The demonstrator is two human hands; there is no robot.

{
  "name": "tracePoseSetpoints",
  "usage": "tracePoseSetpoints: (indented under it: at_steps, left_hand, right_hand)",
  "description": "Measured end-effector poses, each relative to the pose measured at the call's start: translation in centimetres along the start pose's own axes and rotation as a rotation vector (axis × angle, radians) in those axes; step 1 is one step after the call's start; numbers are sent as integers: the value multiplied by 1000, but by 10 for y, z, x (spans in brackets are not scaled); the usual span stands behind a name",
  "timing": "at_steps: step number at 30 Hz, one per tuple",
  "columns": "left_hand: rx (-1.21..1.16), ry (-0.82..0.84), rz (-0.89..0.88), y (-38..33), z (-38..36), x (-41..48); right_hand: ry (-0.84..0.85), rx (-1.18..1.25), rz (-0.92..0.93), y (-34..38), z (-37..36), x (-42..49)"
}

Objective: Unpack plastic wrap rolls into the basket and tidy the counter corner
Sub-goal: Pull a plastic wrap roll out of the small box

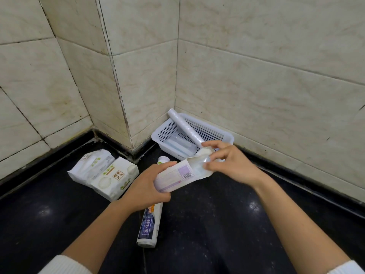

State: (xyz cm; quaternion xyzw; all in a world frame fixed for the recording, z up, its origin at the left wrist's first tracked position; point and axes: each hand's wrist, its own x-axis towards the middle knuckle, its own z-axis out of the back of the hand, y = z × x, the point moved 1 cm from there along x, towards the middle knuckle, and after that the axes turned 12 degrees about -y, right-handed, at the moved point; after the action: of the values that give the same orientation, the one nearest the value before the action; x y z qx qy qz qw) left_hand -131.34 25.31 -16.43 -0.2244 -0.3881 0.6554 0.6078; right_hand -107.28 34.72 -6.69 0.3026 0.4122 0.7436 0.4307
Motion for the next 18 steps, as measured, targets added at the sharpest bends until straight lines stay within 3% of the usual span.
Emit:
tracePoseSetpoints:
  at_steps: [2, 7, 12, 18]
  left_hand:
    - [43, -29, 7, 5, 4, 0]
    - [142, -38, -17, 2, 1, 6]
    - [143, -6, -15, 1, -9, 10]
    - [19, 34, 28, 0, -21, 9]
  right_hand:
    - [-42, 32, -51, -8, 12, 2]
    - [211, 257, -160, -16, 12, -4]
    - [-19, 133, -58, -25, 5, -1]
    - [-241, 582, -310, -41, 48, 6]
